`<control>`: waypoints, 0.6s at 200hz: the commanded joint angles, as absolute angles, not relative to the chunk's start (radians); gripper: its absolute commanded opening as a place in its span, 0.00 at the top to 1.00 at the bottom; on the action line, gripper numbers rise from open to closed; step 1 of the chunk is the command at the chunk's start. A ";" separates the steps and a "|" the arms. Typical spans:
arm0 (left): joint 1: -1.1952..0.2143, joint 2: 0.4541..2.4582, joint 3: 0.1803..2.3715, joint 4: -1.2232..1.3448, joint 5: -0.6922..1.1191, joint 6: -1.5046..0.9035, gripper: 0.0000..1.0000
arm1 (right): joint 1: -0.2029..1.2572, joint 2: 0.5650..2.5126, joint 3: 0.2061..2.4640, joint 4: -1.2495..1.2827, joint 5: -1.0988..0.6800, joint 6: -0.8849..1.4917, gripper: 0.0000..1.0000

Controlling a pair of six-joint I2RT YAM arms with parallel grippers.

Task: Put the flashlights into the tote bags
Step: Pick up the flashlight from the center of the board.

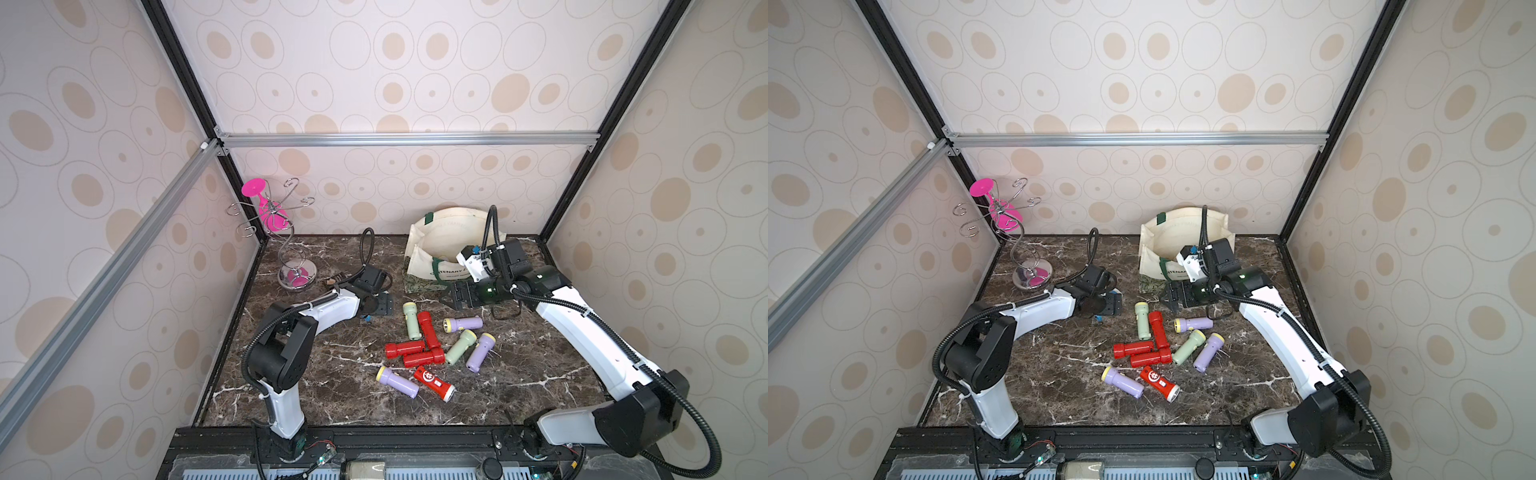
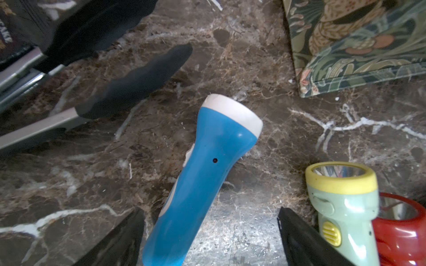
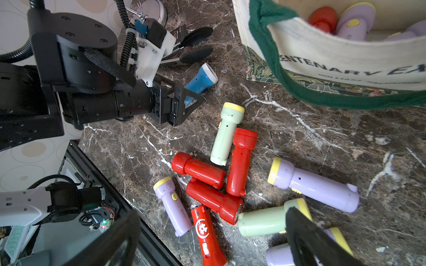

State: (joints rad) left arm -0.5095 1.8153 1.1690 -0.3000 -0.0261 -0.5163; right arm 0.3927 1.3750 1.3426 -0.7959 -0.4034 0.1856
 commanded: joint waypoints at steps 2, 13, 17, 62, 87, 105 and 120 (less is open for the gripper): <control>-0.497 1.848 1.215 -0.328 -0.041 -0.477 0.11 | 0.397 1.393 1.383 -0.803 -0.423 0.168 0.00; -0.497 1.864 1.224 -0.336 -0.046 -0.468 0.12 | 0.397 1.400 1.390 -0.804 -0.425 0.164 0.00; -0.496 1.870 1.225 -0.339 -0.051 -0.466 0.12 | 0.397 1.403 1.393 -0.804 -0.427 0.165 0.00; -0.495 1.932 1.252 -0.355 -0.062 -0.426 0.18 | 0.397 1.426 1.413 -0.797 -0.452 0.174 0.00; -0.494 1.958 1.259 -0.360 -0.053 -0.416 0.26 | 0.397 1.421 1.408 -0.796 -0.453 0.178 0.00; -0.494 1.969 1.250 -0.356 -0.042 -0.418 0.34 | 0.397 1.417 1.405 -0.798 -0.450 0.177 0.00; -0.495 1.972 1.238 -0.352 -0.032 -0.421 0.42 | 0.396 1.417 1.405 -0.798 -0.449 0.177 0.00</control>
